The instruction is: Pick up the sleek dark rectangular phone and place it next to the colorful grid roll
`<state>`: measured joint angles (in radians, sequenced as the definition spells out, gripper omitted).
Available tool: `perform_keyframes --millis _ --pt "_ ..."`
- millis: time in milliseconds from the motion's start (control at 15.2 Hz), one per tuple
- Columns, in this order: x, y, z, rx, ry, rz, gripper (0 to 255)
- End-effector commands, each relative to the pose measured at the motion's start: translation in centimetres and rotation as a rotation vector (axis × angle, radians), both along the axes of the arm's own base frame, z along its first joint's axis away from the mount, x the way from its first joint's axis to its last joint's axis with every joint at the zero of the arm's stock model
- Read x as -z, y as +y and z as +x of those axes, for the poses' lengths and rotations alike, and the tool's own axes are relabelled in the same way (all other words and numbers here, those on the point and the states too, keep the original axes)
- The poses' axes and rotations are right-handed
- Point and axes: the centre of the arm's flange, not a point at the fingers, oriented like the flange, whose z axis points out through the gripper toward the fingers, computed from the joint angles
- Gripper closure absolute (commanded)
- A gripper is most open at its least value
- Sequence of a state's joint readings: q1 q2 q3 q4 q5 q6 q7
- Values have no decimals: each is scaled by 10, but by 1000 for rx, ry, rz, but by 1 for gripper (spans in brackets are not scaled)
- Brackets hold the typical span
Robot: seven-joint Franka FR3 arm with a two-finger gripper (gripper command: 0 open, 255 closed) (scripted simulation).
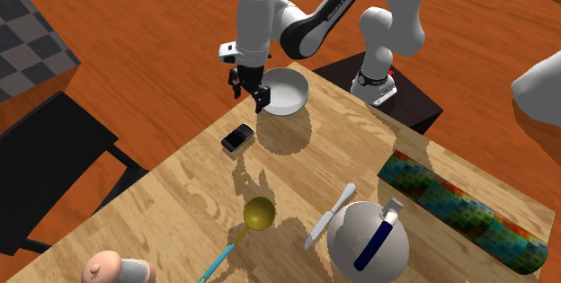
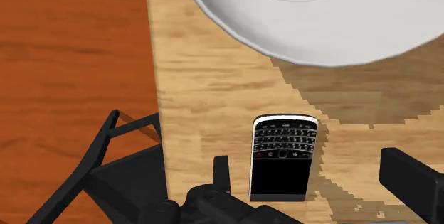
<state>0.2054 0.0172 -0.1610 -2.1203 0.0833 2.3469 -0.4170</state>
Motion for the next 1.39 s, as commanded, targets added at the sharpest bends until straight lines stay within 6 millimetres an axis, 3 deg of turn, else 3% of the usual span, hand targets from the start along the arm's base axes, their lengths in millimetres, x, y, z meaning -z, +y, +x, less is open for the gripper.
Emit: perform_keyframes --millis 0,264,792,1320 --pt "21 8 21 -34 3 5 0" --pt "56 28 55 -99 10 13 0" --pt "98 33 64 -103 11 13 0" --pt "97 33 64 -103 11 13 0"
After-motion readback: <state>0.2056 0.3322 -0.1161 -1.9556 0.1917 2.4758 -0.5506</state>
